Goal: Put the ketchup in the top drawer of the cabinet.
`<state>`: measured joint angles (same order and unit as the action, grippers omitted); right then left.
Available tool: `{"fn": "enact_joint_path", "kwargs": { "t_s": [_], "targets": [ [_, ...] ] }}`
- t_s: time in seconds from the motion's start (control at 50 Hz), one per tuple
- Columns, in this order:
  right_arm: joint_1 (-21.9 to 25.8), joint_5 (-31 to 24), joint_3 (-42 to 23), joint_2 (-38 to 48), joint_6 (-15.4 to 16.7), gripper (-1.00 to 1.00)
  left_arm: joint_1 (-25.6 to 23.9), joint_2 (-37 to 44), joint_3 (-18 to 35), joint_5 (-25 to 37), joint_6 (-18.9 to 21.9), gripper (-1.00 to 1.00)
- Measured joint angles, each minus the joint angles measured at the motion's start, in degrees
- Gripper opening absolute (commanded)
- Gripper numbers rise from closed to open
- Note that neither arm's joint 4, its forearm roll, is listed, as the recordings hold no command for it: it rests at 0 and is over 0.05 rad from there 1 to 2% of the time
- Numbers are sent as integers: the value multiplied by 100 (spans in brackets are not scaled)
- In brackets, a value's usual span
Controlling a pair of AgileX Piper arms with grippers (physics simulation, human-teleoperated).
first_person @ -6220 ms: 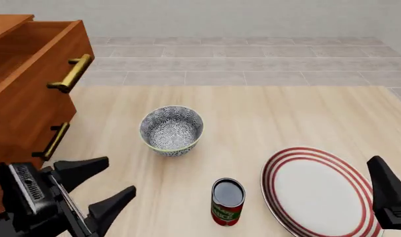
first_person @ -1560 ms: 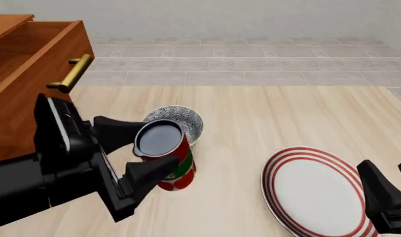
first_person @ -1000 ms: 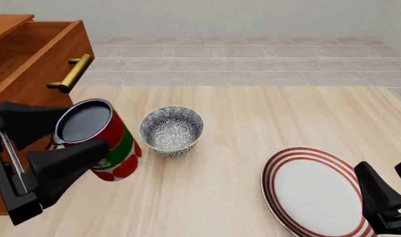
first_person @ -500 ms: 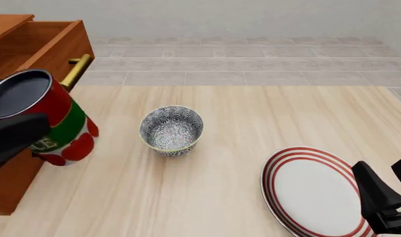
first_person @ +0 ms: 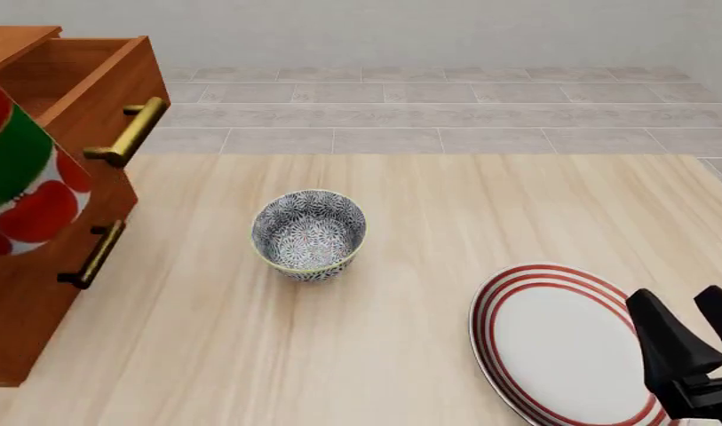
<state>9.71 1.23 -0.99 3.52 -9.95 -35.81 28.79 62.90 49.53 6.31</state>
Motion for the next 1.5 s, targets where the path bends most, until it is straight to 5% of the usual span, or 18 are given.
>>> {"fn": "enact_joint_path", "kwargs": {
  "t_s": [0.62, 1.5],
  "targets": [
    [21, 113, 63, 48, -112, 100, 1017, 400, 1303, 711, 253, -100],
    [17, 49, 96, 12, -177, 100, 2755, 1226, 1392, 292, 95, -100]
  ]
}}
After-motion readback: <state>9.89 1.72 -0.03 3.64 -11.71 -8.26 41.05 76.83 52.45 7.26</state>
